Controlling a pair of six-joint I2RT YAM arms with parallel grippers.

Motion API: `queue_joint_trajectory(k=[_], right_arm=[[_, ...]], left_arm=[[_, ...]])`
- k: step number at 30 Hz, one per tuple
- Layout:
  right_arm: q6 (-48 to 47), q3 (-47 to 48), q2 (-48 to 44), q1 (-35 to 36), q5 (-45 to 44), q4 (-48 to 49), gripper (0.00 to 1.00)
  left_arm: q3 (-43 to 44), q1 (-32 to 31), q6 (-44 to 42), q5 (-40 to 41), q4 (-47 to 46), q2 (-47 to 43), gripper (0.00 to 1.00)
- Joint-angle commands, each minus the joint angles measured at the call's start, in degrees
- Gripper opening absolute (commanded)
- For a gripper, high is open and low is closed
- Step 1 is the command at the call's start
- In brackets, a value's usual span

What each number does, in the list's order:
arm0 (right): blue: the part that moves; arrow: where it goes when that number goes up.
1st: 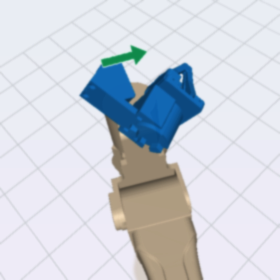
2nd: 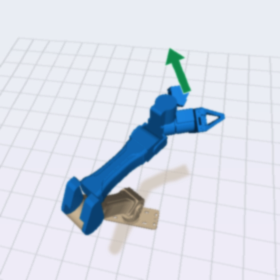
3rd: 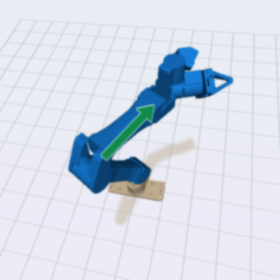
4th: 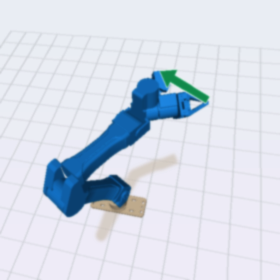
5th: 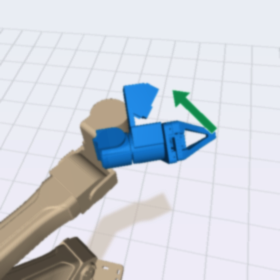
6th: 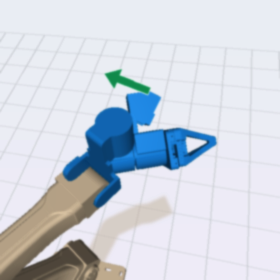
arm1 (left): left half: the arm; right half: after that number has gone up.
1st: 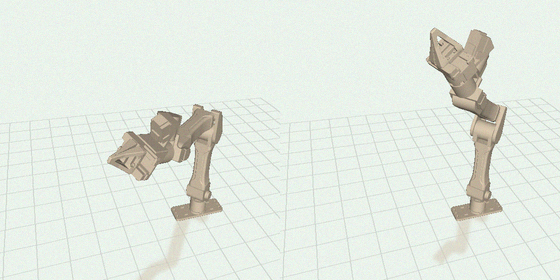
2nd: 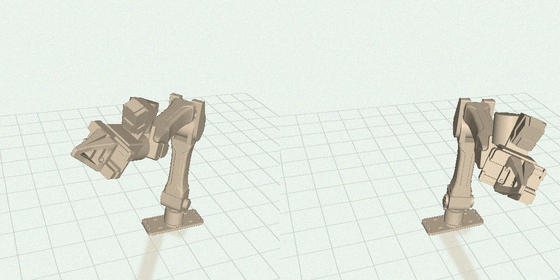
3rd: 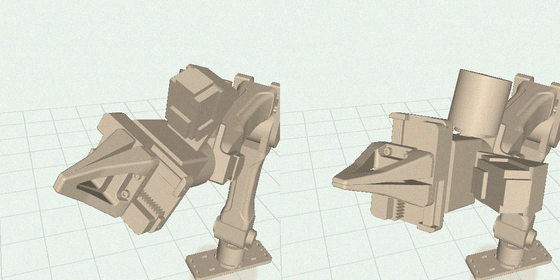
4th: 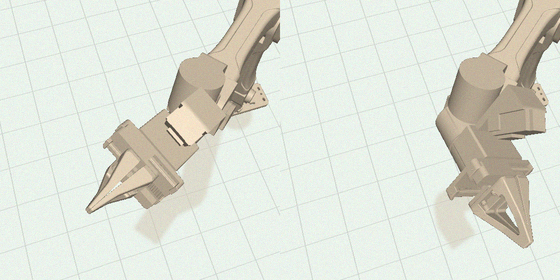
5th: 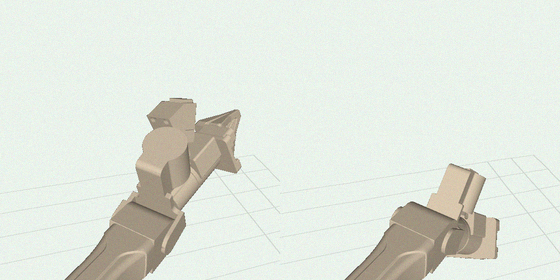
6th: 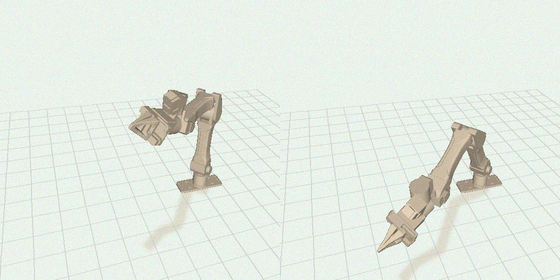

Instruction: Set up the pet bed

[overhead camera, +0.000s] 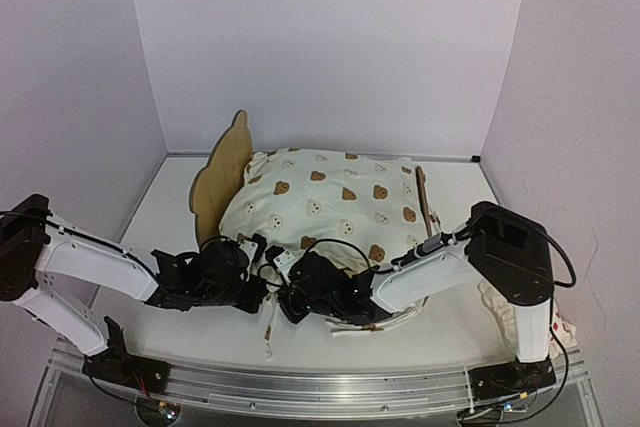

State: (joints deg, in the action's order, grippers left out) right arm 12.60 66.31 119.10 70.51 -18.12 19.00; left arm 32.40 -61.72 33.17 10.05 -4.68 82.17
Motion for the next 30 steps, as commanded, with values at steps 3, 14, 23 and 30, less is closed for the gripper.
queue_joint_trajectory(k=[3,14,23,30], right_arm=[[1.1,-0.7,-4.0,0.8,4.9,1.0,0.00],[2.6,0.0,-3.4,0.8,12.6,0.4,0.07],[-0.9,-2.7,-7.5,0.7,16.6,-5.9,0.43],[-3.0,-6.7,-14.1,0.4,14.1,-9.9,0.62]], left_arm=[[3.3,1.3,-0.6,-2.0,-6.9,3.5,0.00],[0.1,6.2,-1.5,-9.9,-17.7,5.7,0.00],[-0.4,6.9,-4.3,-12.8,-21.5,9.6,0.00],[-0.7,7.4,-5.0,-13.6,-23.2,11.1,0.00]])
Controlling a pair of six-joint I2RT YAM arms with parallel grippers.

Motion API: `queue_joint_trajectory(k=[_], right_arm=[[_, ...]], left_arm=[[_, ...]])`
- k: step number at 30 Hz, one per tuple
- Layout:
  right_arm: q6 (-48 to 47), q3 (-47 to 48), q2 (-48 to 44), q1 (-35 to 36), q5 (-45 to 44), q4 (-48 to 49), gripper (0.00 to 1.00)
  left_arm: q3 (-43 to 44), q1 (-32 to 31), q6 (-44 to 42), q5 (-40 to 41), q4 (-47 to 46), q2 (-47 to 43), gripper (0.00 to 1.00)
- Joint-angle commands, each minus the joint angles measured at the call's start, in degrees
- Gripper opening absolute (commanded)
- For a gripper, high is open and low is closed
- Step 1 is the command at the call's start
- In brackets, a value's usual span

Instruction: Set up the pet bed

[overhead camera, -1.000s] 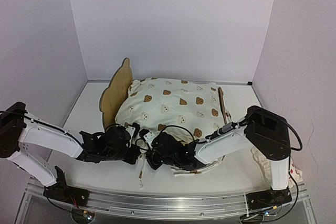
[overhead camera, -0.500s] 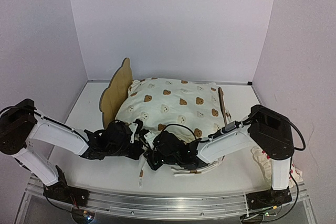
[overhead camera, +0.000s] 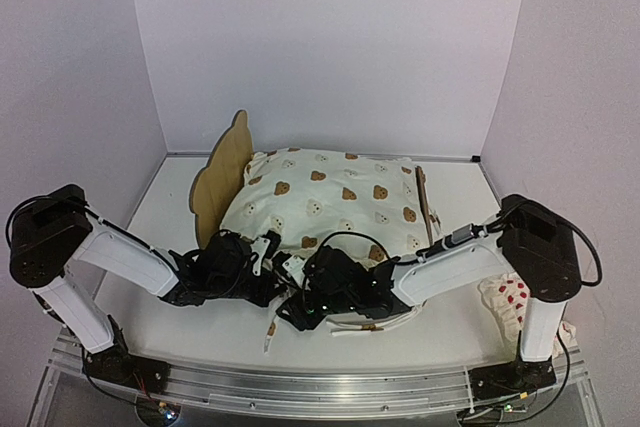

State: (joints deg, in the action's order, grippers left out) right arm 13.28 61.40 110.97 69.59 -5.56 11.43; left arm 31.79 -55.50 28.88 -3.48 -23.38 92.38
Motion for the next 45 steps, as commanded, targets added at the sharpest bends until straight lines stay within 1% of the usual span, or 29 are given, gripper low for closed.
queue_joint_trajectory(k=[1,3,4,8,9,12,17,18,21,26,31,37,45], right_arm=[[-3.9,-2.2,-6.5,1.1,-0.8,-3.3,0.62],[-4.4,-2.8,-6.7,0.6,-4.4,-4.7,0.59],[-4.7,-3.1,-6.6,0.3,-6.9,-5.2,0.56],[-5.0,-3.4,-4.5,-0.2,-13.2,-5.8,0.38],[-5.1,-3.2,-3.6,-0.2,-14.7,-5.8,0.34],[-5.2,-2.5,-1.2,-0.2,-18.5,-5.1,0.28],[-6.0,0.2,4.0,-0.2,-22.3,-1.5,0.14],[-6.1,1.0,5.0,-0.2,-22.6,-0.9,0.13],[-5.6,2.0,6.9,-0.2,-21.8,2.5,0.12],[-4.7,1.0,7.6,-0.2,-21.9,9.7,0.12],[-4.7,-0.4,7.4,-0.2,-19.4,15.2,0.17],[-4.2,-0.2,7.9,-0.3,-17.1,16.8,0.20],[-3.6,-2.2,7.3,-0.3,-15.3,20.7,0.24]], left_arm=[[-0.1,1.3,-0.8,0.0,-4.5,0.8,0.00],[-0.1,1.3,-1.0,0.0,-4.4,0.8,0.00],[0.0,1.4,-1.1,0.0,-4.2,0.8,0.00],[0.2,1.4,-1.5,-0.1,-3.8,0.7,0.00],[0.2,1.4,-1.5,-0.1,-3.8,0.6,0.00],[0.4,1.4,-1.7,-0.1,-3.4,0.6,0.00],[0.5,1.4,-1.8,-0.4,-3.3,0.6,0.00],[0.5,1.4,-1.8,-0.4,-3.2,0.5,0.00],[0.4,1.4,-1.7,-0.4,-3.0,0.2,0.00],[0.4,1.4,-1.1,-0.4,-2.4,-0.6,0.00],[-0.1,1.4,0.0,-0.7,-2.4,-1.6,0.00],[-0.4,1.4,1.0,-0.8,-2.5,-2.6,0.00],[-0.6,1.4,3.2,0.1,-1.6,-3.6,0.00]])
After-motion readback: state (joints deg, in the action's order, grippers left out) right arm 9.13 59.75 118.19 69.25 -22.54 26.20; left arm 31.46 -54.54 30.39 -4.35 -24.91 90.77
